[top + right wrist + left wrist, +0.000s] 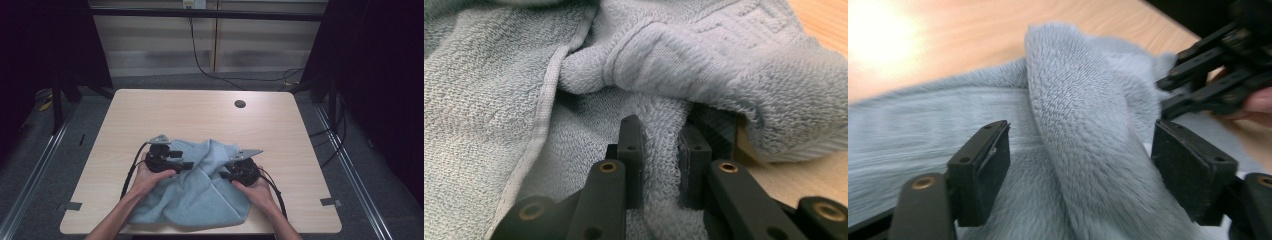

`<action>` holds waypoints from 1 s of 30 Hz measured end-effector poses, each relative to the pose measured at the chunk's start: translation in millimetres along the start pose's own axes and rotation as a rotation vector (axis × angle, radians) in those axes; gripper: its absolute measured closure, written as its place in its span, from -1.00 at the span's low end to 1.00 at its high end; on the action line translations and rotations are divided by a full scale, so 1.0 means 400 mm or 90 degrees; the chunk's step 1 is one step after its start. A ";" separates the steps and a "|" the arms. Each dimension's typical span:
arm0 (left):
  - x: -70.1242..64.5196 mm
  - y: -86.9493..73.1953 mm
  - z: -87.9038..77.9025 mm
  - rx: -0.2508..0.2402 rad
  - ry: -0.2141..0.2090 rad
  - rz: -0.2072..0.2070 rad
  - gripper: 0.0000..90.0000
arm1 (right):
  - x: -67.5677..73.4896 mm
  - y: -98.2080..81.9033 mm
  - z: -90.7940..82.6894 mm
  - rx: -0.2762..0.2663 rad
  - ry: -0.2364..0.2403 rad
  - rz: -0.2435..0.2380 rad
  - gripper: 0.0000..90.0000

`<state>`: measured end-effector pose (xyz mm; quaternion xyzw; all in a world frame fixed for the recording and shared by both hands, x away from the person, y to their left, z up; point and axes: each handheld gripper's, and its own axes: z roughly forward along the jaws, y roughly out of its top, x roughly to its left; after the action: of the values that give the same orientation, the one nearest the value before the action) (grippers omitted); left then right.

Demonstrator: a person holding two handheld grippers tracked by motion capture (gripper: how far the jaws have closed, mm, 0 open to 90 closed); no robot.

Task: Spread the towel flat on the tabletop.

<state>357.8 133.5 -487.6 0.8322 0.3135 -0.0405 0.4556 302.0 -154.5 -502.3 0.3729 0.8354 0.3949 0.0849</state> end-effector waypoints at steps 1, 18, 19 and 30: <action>-0.006 -0.004 0.015 0.023 0.000 0.011 -0.05 | 0.001 0.000 0.000 -0.004 0.003 0.001 0.70; 0.010 0.027 -0.288 -0.209 0.050 0.026 0.73 | -0.068 0.087 -0.160 -0.099 -0.099 0.049 0.74; 0.016 0.033 -0.307 -0.223 0.058 0.024 0.74 | -0.076 0.097 -0.174 -0.107 -0.108 0.054 0.74; 0.052 0.125 -0.489 -0.354 0.117 -0.007 0.76 | -0.167 0.229 -0.330 -0.201 -0.209 0.099 0.77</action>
<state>359.8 277.6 -344.4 0.6736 0.3570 0.1198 0.6359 342.6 -241.6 -357.3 0.4776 0.7070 0.4599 0.2462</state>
